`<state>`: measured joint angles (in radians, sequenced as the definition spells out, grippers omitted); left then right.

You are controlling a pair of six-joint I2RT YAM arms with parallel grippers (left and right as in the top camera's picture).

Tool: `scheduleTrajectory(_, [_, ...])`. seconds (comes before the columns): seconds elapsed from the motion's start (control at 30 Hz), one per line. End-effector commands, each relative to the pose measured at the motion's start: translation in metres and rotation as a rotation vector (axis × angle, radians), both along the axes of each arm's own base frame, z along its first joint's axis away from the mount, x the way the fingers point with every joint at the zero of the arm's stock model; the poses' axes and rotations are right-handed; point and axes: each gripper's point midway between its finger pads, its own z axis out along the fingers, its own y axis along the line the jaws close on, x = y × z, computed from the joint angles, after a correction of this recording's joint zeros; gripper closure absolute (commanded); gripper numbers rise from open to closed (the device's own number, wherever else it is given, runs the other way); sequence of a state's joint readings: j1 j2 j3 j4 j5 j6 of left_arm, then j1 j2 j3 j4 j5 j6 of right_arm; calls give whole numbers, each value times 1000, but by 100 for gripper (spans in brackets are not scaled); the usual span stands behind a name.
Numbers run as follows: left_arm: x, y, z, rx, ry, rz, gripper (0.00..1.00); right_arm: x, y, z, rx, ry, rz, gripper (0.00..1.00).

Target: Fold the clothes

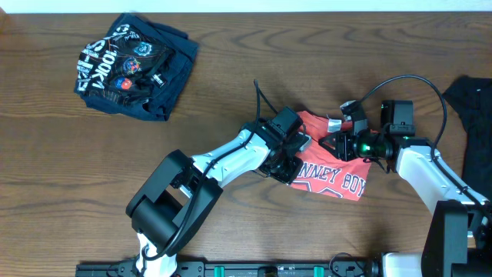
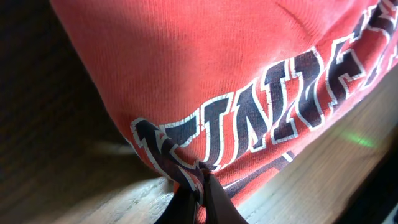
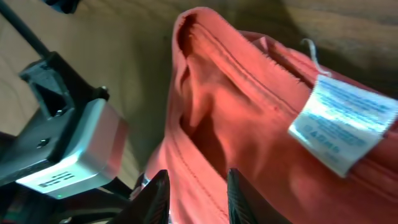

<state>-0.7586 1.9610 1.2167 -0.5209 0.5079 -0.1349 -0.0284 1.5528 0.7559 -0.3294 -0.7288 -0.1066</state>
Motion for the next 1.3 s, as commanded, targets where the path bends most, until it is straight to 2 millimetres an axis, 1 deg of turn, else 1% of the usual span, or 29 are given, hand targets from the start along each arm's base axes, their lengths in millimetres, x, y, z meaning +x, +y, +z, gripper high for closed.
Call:
scheduleTrajectory(0.0, [5,8,5,26,-40,21,94,0,2,1,-29,-34,31,70])
scheduleTrajectory(0.1, [4,7,5,25,-39,21,94,-1,8,1,-36,-52,62,63])
scheduleTrajectory(0.23, [4,8,5,25,-39,21,94,-2,21,-3,-42,-68,110,60])
scheduleTrajectory(0.3, [4,8,5,26,-39,21,94,-2,27,-9,-50,-66,128,59])
scheduleTrajectory(0.4, [4,8,5,26,-39,21,94,-1,25,-22,-93,-44,122,61])
scheduleTrajectory(0.57, [6,6,9,17,-51,22,94,-3,24,-26,-95,-27,122,68])
scheduleTrajectory(0.6, [7,6,10,16,-58,23,94,-3,24,-26,-95,-26,122,75])
scheduleTrajectory(0.67, [10,7,11,22,-76,28,94,-3,24,-27,-95,-23,120,85])
scheduleTrajectory(0.73, [12,8,12,28,-86,30,94,-1,21,-26,-85,-9,88,90])
scheduleTrajectory(0.8, [11,9,12,30,-84,30,94,5,16,-23,-69,2,36,99])
scheduleTrajectory(0.93, [11,10,11,38,-85,32,94,18,0,-18,-43,23,-63,99])
scheduleTrajectory(1.2, [11,16,9,67,-87,36,94,24,-21,-17,-42,23,-126,99])
scheduleTrajectory(1.27, [12,19,7,88,-93,40,94,26,-27,-17,-42,21,-142,99])
